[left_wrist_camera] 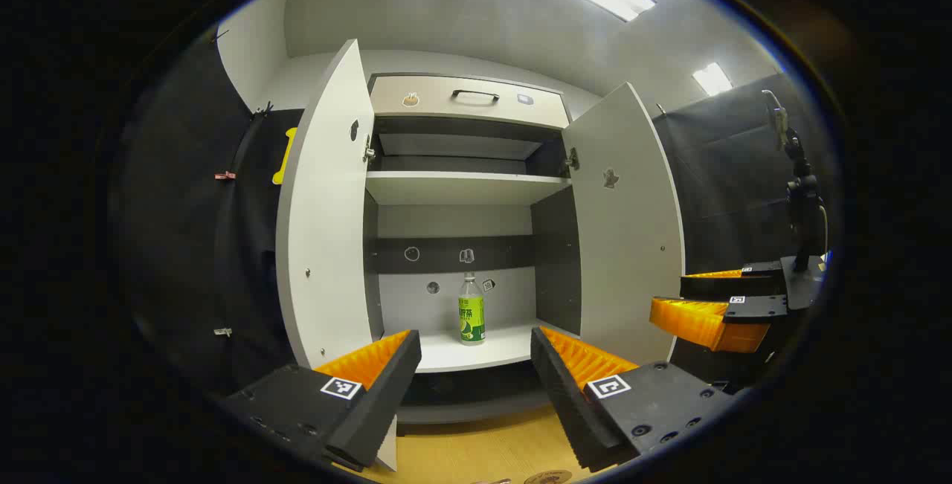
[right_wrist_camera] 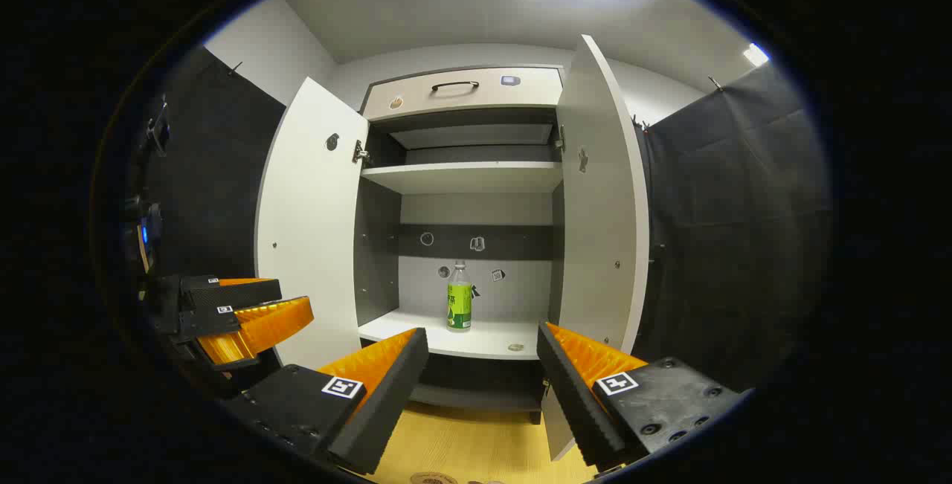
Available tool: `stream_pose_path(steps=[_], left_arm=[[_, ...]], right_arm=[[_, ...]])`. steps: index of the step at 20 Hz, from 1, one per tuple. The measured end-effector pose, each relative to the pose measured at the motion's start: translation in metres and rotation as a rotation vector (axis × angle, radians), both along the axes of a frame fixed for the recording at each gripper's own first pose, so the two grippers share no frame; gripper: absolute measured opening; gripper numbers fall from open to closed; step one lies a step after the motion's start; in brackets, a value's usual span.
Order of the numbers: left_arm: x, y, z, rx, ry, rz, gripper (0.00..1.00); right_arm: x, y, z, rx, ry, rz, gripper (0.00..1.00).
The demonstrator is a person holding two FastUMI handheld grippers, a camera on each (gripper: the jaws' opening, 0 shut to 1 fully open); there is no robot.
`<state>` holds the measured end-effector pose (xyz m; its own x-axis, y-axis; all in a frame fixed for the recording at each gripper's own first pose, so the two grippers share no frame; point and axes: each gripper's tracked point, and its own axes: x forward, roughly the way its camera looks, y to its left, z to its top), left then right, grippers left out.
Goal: Grasp the bottle in the cabinet with the left hand and place it on the coaster, then close the right door with the right hand and the left door with the left hand.
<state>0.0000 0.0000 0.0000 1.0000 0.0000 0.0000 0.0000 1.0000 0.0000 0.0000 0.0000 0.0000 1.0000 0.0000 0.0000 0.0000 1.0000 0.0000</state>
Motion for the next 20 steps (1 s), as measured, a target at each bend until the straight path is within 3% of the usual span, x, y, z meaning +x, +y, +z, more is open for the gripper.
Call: stream_pose_path(steps=[20], left_arm=[[0.005, 0.01, -0.012, -0.008, 0.016, -0.032, 0.95]], right_arm=[[0.004, 0.014, -0.007, -0.056, 0.014, -0.01, 0.98]])
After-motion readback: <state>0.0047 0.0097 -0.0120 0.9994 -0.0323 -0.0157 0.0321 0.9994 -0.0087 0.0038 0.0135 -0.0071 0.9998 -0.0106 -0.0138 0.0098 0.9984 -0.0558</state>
